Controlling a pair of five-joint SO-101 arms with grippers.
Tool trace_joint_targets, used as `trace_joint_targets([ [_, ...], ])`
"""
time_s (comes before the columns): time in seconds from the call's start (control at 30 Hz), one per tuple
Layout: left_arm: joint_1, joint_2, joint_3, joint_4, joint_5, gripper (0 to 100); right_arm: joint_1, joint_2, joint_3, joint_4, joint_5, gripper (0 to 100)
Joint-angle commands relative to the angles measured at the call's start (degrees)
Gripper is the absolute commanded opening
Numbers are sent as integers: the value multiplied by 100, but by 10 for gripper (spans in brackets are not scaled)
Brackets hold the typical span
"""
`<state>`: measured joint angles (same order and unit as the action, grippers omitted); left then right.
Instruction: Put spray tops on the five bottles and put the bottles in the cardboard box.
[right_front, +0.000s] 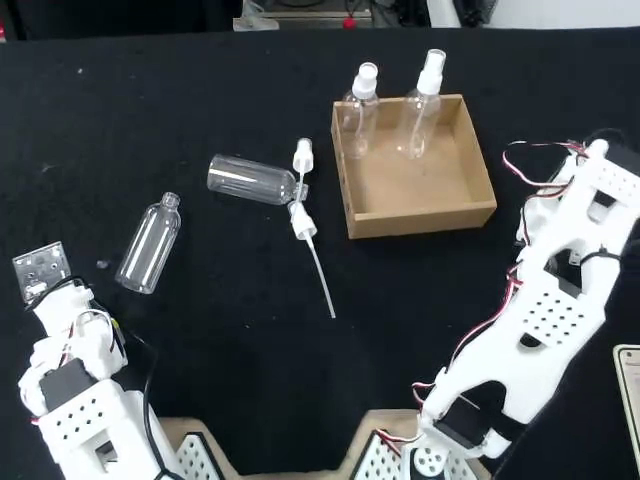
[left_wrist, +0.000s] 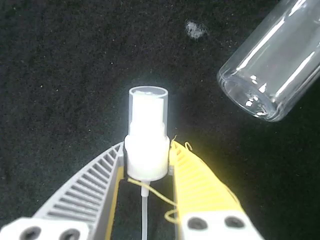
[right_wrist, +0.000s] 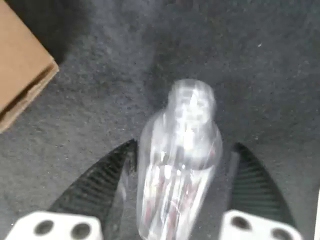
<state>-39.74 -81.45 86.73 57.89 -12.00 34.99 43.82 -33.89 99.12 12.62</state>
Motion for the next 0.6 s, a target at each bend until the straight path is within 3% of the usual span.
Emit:
trace_joint_targets([
  [0.0,22,-62,-40,-70,26,73,-193,-338,-286,202,9,410],
  [0.27,22,-62,-40,-70,26,73,-88,-884,-31,211,53,328],
  [0.57,22,-62,-40,-70,26,73,88,-1332,1226,-202,404,321],
])
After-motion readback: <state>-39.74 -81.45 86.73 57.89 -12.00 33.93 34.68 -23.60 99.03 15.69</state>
